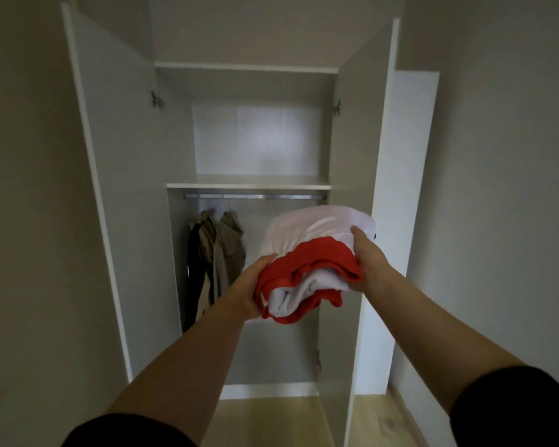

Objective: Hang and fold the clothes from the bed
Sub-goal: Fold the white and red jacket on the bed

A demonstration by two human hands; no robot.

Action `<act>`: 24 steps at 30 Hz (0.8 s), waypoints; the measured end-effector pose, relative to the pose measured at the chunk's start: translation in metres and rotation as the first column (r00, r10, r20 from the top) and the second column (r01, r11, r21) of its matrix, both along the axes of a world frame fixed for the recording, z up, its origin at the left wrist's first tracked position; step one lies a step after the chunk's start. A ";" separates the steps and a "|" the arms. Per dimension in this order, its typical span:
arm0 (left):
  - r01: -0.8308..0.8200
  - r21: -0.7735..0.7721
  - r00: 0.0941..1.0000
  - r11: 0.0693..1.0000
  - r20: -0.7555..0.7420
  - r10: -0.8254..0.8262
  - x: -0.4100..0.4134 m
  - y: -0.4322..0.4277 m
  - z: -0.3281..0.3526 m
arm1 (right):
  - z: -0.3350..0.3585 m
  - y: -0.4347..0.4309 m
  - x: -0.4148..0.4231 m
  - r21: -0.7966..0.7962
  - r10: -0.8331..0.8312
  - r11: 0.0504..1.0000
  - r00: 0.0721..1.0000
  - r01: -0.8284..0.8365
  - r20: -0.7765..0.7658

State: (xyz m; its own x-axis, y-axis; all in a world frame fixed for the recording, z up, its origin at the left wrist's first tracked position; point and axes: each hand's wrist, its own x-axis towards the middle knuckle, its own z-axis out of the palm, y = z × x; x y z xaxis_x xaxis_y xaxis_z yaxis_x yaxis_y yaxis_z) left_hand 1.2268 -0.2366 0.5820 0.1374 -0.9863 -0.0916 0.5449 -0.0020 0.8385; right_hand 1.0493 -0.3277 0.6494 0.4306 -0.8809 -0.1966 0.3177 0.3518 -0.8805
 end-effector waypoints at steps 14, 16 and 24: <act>-0.390 -0.010 0.884 0.921 0.274 0.378 0.187 -0.165 0.083 | 0.020 -0.213 0.182 -0.271 -0.117 0.958 0.990 0.092 -0.078; -0.415 -0.020 0.867 0.910 0.295 0.402 0.216 -0.203 0.103 | 0.030 -0.256 0.215 -0.287 -0.130 0.952 0.990 0.108 -0.057; -0.483 0.017 0.821 0.875 0.356 0.446 0.337 -0.314 0.126 | 0.054 -0.386 0.348 -0.479 -0.193 0.873 0.966 0.090 -0.170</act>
